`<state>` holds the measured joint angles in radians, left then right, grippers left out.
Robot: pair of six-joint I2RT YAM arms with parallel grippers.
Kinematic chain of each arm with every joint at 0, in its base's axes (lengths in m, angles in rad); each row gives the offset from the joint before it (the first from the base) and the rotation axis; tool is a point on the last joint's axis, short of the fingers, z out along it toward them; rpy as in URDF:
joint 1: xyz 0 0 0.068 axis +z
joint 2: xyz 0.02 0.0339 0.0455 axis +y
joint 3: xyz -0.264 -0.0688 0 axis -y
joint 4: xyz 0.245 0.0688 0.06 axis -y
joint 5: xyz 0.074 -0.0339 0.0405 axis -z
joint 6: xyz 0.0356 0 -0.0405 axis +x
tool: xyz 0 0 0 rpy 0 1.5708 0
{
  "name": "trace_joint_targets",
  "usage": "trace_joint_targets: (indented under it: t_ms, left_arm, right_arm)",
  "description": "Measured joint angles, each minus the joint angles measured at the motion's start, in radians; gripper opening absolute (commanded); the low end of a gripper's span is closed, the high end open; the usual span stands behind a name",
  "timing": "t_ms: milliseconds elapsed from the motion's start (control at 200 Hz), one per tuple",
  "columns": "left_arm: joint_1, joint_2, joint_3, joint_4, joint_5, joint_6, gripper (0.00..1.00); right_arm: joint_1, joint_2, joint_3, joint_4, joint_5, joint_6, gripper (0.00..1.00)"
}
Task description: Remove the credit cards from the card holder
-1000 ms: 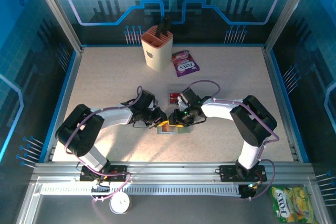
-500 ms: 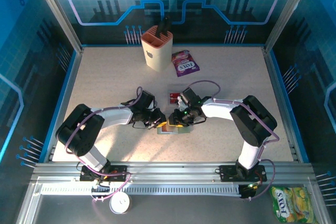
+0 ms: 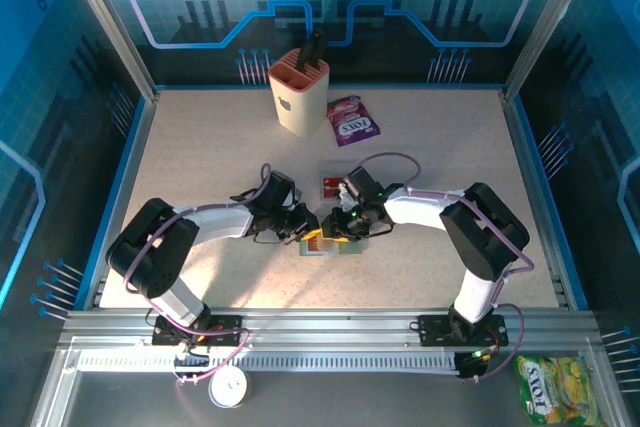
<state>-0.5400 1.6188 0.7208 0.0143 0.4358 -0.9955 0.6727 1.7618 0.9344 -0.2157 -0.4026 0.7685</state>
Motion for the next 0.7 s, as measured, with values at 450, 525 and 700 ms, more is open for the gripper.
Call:
trace_joint_targets:
  t_ms: [450,525,700]
  left_arm:
    - [-0.001,0.0,0.001,0.01,0.0,-0.001,0.14]
    - [-0.006,0.0,0.005,0.002,0.0,-0.001,0.14]
    - [-0.027,0.0,0.039,-0.018,0.0,-0.001,0.14]
  right_arm:
    - [-0.018,-0.108,-0.01,-0.016,0.01,-0.001,0.35]
    - [-0.031,-0.133,-0.023,-0.015,0.01,-0.001,0.35]
    - [-0.058,-0.164,-0.056,-0.008,0.01,-0.002,0.35]
